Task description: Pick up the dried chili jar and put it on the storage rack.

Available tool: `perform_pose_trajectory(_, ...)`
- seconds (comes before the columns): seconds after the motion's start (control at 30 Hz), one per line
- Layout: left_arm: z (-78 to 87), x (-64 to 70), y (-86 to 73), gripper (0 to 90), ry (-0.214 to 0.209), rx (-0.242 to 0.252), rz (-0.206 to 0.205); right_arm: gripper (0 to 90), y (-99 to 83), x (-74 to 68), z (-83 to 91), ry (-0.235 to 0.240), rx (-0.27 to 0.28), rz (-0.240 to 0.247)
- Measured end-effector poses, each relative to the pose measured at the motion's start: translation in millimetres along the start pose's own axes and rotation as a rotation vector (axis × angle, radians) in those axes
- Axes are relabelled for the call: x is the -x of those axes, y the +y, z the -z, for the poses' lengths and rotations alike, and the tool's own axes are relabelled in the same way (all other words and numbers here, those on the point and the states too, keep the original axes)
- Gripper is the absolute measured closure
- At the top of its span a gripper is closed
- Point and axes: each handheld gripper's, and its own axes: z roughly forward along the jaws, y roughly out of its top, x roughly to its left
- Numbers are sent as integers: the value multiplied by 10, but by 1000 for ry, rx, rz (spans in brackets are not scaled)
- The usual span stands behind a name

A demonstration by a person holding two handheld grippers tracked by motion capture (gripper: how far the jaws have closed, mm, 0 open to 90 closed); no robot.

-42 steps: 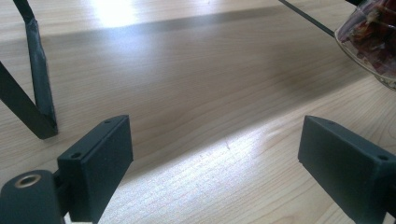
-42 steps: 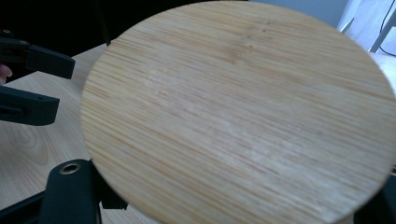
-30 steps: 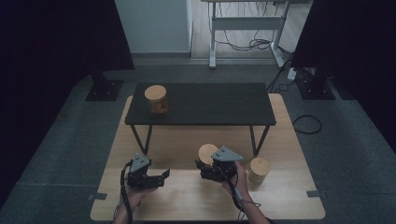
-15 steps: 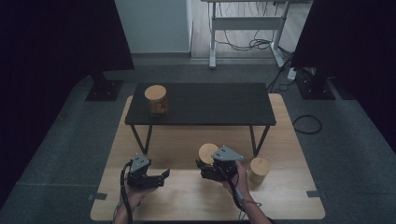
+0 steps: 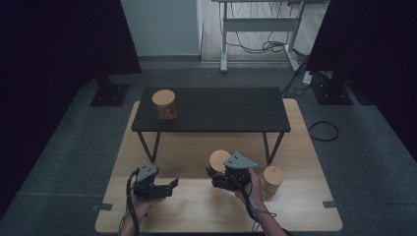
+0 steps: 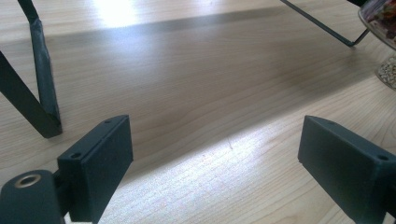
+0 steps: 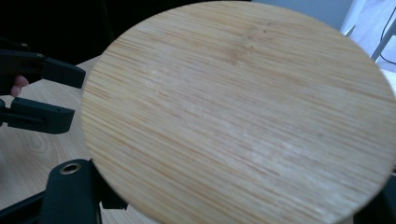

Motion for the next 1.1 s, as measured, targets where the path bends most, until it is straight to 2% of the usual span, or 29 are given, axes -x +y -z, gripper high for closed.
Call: perform_pose_trajectory(1.1,6,-5,-1,98,1,1,1,243,112,8,76,2,13,11)
